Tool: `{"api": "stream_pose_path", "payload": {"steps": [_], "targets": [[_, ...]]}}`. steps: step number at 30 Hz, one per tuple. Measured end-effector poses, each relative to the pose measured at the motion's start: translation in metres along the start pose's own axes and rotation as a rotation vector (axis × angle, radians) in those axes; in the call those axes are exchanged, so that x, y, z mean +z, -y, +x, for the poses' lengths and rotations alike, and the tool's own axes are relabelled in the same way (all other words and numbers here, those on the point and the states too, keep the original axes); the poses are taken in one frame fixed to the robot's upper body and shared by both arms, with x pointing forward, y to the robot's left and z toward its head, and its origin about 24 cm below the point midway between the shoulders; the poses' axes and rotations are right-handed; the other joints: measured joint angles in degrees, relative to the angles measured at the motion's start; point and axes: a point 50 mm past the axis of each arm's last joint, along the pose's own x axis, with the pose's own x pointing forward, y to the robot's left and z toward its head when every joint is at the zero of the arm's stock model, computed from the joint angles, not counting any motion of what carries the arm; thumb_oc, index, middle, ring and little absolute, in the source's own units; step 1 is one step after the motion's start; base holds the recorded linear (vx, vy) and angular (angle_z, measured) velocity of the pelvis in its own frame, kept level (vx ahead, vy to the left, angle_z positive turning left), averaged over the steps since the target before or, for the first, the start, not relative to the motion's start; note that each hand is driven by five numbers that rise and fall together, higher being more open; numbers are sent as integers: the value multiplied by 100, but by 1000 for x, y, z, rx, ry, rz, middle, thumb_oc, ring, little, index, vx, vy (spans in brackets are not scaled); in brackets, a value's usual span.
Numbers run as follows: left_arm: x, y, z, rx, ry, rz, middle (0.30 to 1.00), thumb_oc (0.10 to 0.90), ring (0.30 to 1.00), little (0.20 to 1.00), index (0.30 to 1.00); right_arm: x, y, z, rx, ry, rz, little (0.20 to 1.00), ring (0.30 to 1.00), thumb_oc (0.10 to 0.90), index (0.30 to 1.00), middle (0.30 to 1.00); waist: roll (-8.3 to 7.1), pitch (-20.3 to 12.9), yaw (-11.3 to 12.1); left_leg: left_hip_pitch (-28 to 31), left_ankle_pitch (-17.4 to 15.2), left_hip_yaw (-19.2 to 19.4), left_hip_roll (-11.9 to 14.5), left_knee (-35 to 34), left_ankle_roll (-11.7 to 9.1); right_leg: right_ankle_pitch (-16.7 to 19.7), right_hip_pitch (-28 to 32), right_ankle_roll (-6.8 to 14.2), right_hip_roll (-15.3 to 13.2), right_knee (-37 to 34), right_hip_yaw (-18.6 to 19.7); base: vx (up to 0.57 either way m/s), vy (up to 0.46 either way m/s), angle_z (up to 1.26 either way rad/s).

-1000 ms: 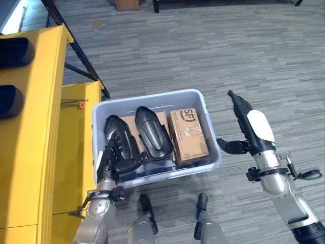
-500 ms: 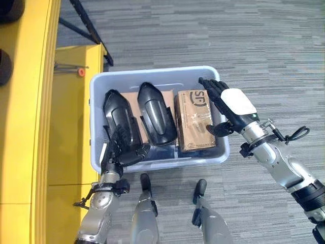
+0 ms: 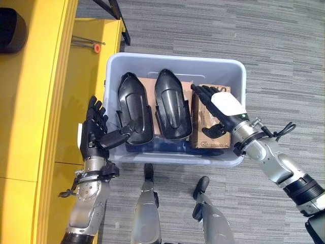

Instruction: Move parts from the plastic box to the shelf.

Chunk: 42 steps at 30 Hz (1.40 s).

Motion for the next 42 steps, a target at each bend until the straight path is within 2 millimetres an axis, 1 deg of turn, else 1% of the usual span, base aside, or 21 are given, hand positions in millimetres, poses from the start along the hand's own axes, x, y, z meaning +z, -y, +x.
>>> {"api": "stream_pose_path", "payload": {"steps": [2, 5, 10, 20, 26, 28, 31, 37, 42], "targets": [[3, 2, 3, 1, 18, -4, 1000, 900, 1000, 1000, 1000, 1, -4, 0, -11, -8, 35, 1000, 1000, 900, 1000, 1000, -3, 1, 2, -13, 0, -49, -27, 0, 1, -13, 27, 6, -18, 0, -54, 45, 26, 11], [5, 4, 5, 3, 27, -6, 1000, 900, 1000, 1000, 1000, 1, -17, 0, 10, -27, 74, 1000, 1000, 900, 1000, 1000, -11, 6, -9, -26, 0, -75, -45, 0, 1, -18, 28, 9, -31, 2, -65, 20, 14, 5], [9, 6, 9, 13, 57, -10, 1000, 900, 1000, 1000, 1000, 5, -34, 3, 36, -49, 130, 1000, 1000, 900, 1000, 1000, -86, 54, -4, -37, 0, -76, -43, 3, 2, -19, 20, 10, -29, 1, -70, 0, 0, 0], [11, 9, 10, 40, 69, -22, 1000, 900, 1000, 1000, 1000, 21, -43, 9, 30, -24, 198, 1000, 1000, 900, 1000, 1000, -124, 74, -23, -54, -1, -69, -42, -1, 3, -21, -5, 12, -30, -5, -65, 1, 3, 0], [12, 10, 11, 37, 78, -10, 1000, 900, 1000, 1000, 1000, 25, -50, 10, 55, -12, 201, 1000, 1000, 900, 1000, 1000, -154, 91, -20, -162, 0, -76, -44, 12, 3, -20, -96, 11, -33, -1, -65, 0, 0, 0], [12, 11, 11, 35, 78, -11, 1000, 900, 1000, 1000, 1000, 23, -57, 10, 71, -38, 213, 1000, 1000, 900, 1000, 1000, -167, 97, -12, -164, -1, -77, -46, 11, 3, -20, -97, 11, -33, -2, -70, 0, 0, 0], [12, 12, 12, 42, 79, -14, 1000, 900, 1000, 1000, 1000, 20, -63, 11, 72, -66, 223, 1000, 1000, 900, 1000, 1000, -173, 102, -10, -173, -1, -78, -51, 10, 3, -24, -98, 15, -36, -11, -75, 0, 0, 0], [14, 16, 14, 34, 90, -21, 1000, 900, 1000, 1000, 1000, 18, -63, 11, 52, -82, 220, 1000, 1000, 900, 1000, 1000, -155, 133, -7, -244, 0, -120, -58, 29, 3, -27, -128, 19, -48, -10, -118, -2, 14, 3], [12, 20, 13, 21, 83, -24, 1000, 900, 1000, 1000, 1000, 16, -72, 15, 60, -121, 238, 1000, 1000, 900, 1000, 1000, -136, 175, -1, -348, 0, -139, -67, 58, 3, -28, -210, 20, -55, 1, -127, -4, 1, 1]]}}
